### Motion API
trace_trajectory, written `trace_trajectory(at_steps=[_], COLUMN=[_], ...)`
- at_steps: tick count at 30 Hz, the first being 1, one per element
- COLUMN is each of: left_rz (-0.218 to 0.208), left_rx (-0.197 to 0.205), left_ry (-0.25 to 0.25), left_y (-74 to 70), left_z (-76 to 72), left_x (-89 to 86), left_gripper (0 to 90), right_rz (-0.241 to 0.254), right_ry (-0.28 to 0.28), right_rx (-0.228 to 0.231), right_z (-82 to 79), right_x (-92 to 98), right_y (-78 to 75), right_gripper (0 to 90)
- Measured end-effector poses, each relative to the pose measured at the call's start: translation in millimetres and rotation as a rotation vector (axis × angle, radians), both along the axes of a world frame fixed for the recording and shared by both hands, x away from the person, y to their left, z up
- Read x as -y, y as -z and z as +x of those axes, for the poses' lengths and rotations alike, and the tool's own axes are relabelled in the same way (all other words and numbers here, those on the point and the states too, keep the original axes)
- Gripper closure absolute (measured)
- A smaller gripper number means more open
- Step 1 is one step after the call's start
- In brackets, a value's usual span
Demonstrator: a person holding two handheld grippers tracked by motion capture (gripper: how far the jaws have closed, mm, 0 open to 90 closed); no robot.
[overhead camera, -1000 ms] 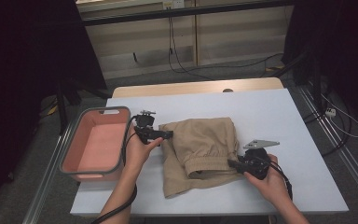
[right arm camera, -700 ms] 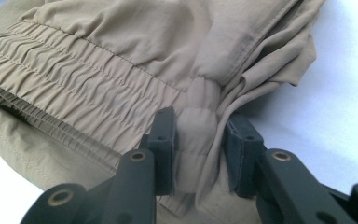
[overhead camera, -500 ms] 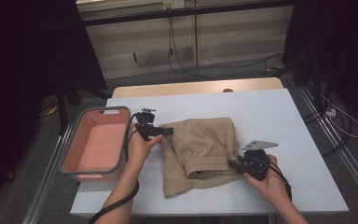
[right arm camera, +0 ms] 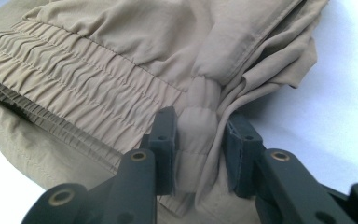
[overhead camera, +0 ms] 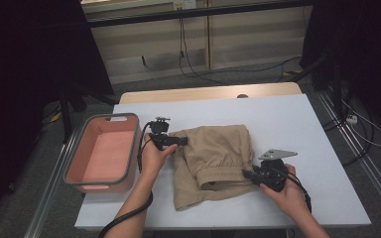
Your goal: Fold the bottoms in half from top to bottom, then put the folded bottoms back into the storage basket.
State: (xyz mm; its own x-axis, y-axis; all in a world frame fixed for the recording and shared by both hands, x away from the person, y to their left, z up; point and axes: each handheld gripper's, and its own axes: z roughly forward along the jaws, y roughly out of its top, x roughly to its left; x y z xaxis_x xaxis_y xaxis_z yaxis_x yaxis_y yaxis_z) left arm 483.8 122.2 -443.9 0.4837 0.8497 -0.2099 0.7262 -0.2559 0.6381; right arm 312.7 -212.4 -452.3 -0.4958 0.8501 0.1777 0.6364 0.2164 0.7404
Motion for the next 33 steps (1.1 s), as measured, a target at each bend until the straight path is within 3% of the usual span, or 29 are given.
trace_trajectory(at_steps=[10,25,33], left_rz=[-0.004,-0.016,-0.011], left_rx=[-0.031,-0.051,-0.069], left_ry=[0.0,-0.012,-0.011], left_y=[2.9,-1.2,-5.1], left_z=[-2.1,-4.4,-3.8], left_x=[5.6,5.1,9.5], left_gripper=[24.5,61.0,75.9], right_rz=[0.003,-0.001,0.002], right_ry=[0.003,0.0,0.001], right_rx=[0.002,0.005,0.007], right_z=[-0.3,-0.5,-0.7], right_x=[0.2,0.0,0.2], right_y=[0.3,0.3,0.5], right_gripper=[68.0,68.0,68.0])
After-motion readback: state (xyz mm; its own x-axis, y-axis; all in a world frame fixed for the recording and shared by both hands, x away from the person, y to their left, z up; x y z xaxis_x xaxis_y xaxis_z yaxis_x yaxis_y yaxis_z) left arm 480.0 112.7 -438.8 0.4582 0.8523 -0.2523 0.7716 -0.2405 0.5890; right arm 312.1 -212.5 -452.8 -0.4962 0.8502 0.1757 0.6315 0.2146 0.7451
